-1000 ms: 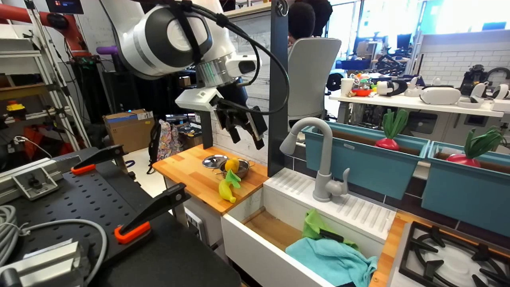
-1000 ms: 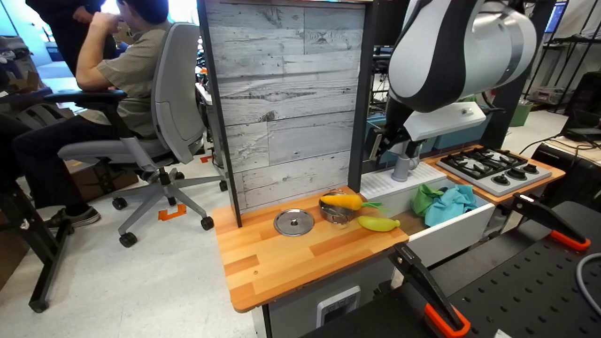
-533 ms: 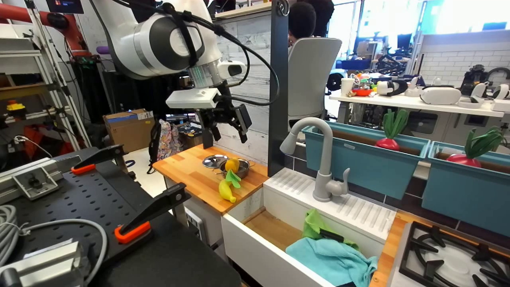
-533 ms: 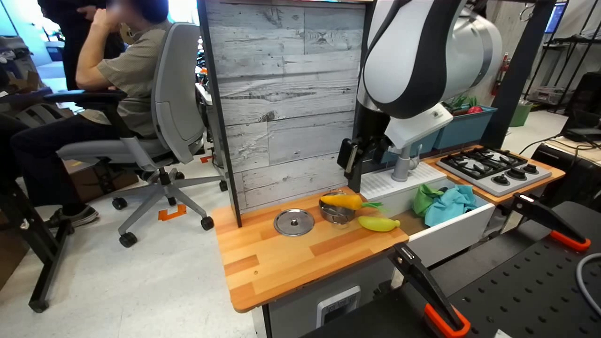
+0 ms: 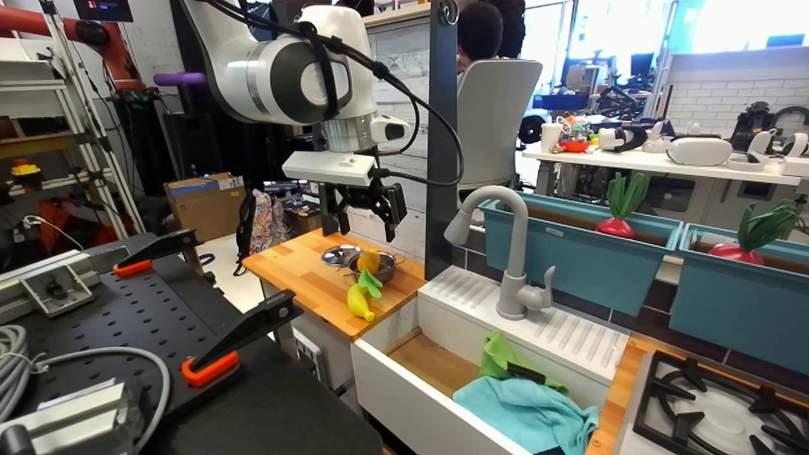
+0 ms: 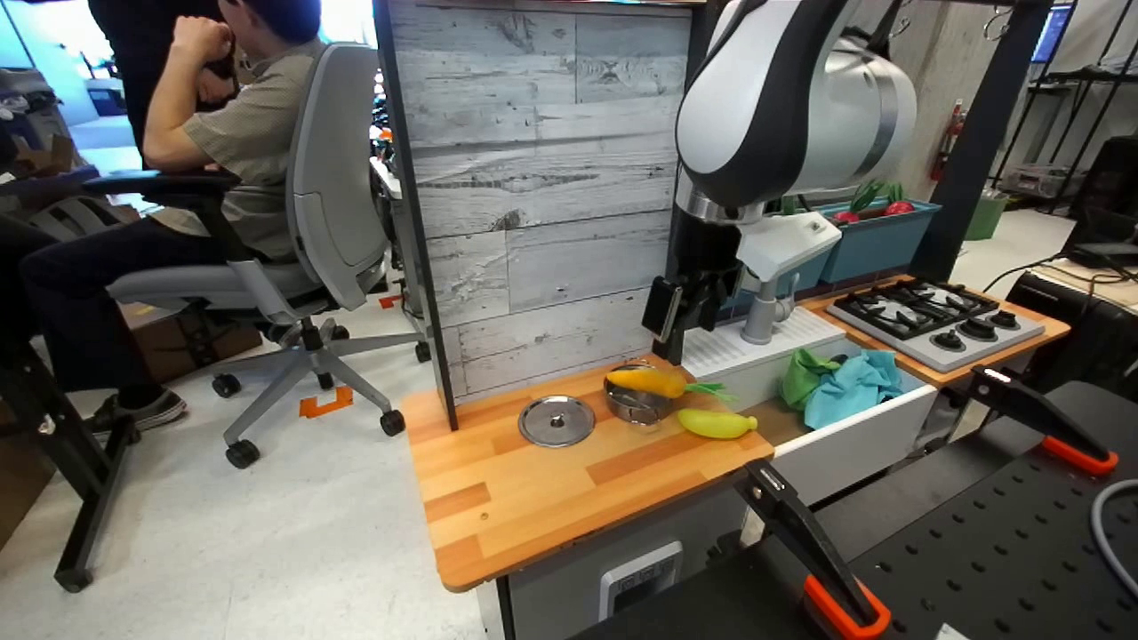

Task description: Put the carrot plushie in the pot, then move the tap nozzle to the right

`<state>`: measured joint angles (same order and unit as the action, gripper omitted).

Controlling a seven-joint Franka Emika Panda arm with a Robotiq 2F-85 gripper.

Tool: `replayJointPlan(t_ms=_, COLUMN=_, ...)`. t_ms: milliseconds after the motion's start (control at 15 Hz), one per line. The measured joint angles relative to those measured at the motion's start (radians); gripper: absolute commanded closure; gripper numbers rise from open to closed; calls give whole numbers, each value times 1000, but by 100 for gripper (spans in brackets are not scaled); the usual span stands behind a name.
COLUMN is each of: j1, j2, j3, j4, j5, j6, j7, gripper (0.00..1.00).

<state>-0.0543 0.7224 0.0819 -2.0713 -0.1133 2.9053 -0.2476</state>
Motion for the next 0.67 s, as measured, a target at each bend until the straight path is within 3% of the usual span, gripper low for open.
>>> replayJointPlan(t_ms=667, j1=16, j2=122, j3=-2, j4=169, j5=0, j6=-163, j7=-2, gripper=0)
